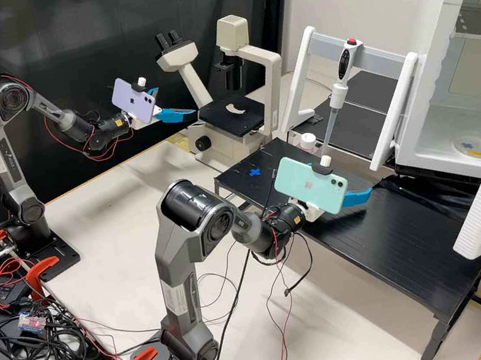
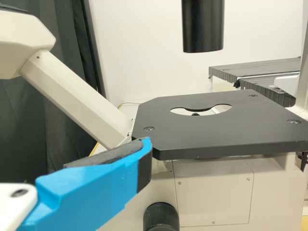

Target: Move the petri dish to the microscope

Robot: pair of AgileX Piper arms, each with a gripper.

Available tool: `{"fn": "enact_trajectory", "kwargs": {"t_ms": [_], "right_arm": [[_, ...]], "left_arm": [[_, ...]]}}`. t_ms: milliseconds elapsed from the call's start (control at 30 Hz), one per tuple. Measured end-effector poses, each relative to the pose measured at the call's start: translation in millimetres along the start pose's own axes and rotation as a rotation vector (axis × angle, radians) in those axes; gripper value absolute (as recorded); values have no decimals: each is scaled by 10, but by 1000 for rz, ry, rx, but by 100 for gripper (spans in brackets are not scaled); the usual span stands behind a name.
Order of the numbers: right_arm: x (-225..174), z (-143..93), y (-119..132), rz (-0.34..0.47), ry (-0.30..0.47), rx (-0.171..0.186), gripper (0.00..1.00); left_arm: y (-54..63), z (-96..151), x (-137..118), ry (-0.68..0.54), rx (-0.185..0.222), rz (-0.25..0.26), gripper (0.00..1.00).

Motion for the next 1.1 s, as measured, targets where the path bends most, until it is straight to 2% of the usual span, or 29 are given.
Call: {"fn": "enact_trajectory", "kwargs": {"t_ms": [433,800,900,1100], "right_arm": [[-1,35,32,11,-11,1,100],[-6,308,356,94,-65,106,100],[7,316,444,124,-63,122,100],[151,348,709,199,-64,120,100]], "left_arm": [[0,0,0,0,0,0,100],[0,0,0,0,0,0,100],[0,0,0,0,0,0,100],[0,0,0,0,0,0,100]]}}
